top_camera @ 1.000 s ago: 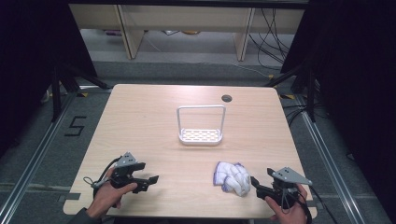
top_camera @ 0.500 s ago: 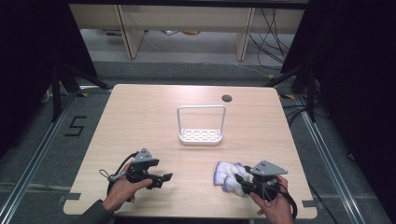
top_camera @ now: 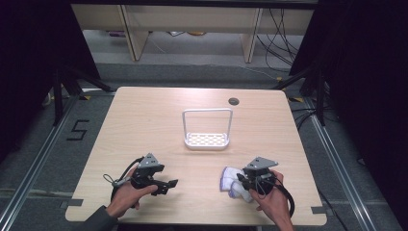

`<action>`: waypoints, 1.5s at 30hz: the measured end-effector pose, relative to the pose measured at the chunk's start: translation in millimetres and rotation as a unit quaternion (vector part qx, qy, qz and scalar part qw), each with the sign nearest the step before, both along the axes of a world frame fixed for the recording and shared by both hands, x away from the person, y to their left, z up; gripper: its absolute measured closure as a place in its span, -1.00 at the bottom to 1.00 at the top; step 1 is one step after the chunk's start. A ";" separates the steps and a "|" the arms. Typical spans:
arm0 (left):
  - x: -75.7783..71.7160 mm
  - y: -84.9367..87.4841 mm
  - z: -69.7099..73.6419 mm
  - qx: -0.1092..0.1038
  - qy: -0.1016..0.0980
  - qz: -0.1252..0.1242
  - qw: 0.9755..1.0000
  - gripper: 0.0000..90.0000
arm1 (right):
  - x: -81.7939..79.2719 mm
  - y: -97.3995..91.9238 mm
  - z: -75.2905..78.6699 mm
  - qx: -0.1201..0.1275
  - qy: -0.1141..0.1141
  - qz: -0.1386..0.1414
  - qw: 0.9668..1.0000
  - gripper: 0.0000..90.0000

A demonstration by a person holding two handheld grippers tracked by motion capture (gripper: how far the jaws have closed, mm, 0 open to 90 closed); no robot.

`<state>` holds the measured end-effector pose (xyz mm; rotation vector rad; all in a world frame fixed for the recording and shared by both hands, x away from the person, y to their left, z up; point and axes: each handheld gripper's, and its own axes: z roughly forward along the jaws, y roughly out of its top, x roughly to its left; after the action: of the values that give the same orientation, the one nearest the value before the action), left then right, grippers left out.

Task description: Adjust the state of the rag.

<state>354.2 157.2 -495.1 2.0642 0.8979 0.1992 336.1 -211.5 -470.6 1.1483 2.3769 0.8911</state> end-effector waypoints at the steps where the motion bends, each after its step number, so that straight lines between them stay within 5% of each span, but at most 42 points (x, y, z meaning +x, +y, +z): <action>1: 0.0 0.0 0.0 0.000 0.000 0.000 1.000 -0.59 | 0.0 0.0 0.0 0.000 0.000 0.000 1.000 0.50; 10: -0.7 -2.5 0.4 -0.008 0.004 0.007 1.000 -0.53 | 6.9 2.7 0.2 0.003 0.032 -0.001 0.999 0.69; 15: -0.5 -2.9 0.7 -0.011 0.004 0.009 1.000 -0.53 | 4.6 3.4 4.1 -0.004 0.022 0.011 1.000 0.85; 21: -0.2 -2.7 1.5 -0.009 0.005 0.008 1.000 -0.53 | -0.5 4.1 22.2 -0.005 -0.010 0.032 0.999 0.88; 24: 0.1 -1.4 3.3 0.003 0.005 -0.004 1.000 -0.53 | -0.8 4.6 38.3 0.006 -0.024 0.037 0.999 0.89; 33: 0.7 -2.9 6.9 -0.006 0.002 -0.003 1.000 -0.52 | 3.6 6.0 70.5 0.032 -0.061 0.052 0.996 0.89; 37: 1.2 -2.9 11.9 -0.015 -0.005 -0.002 1.000 -0.51 | 4.1 10.6 89.2 0.045 -0.093 0.078 0.992 0.90; 38: 1.1 -4.7 12.4 -0.029 -0.008 -0.001 1.000 -0.50 | 3.2 11.9 93.3 0.047 -0.097 0.079 0.991 0.90; 45: -1.7 -15.7 25.7 -0.037 -0.020 -0.028 0.999 -0.44 | -2.9 26.2 115.6 0.066 -0.114 0.107 0.985 0.90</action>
<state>352.5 141.5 -469.4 2.0086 0.8103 0.1733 333.2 -185.4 -355.0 0.7948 2.3078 1.1983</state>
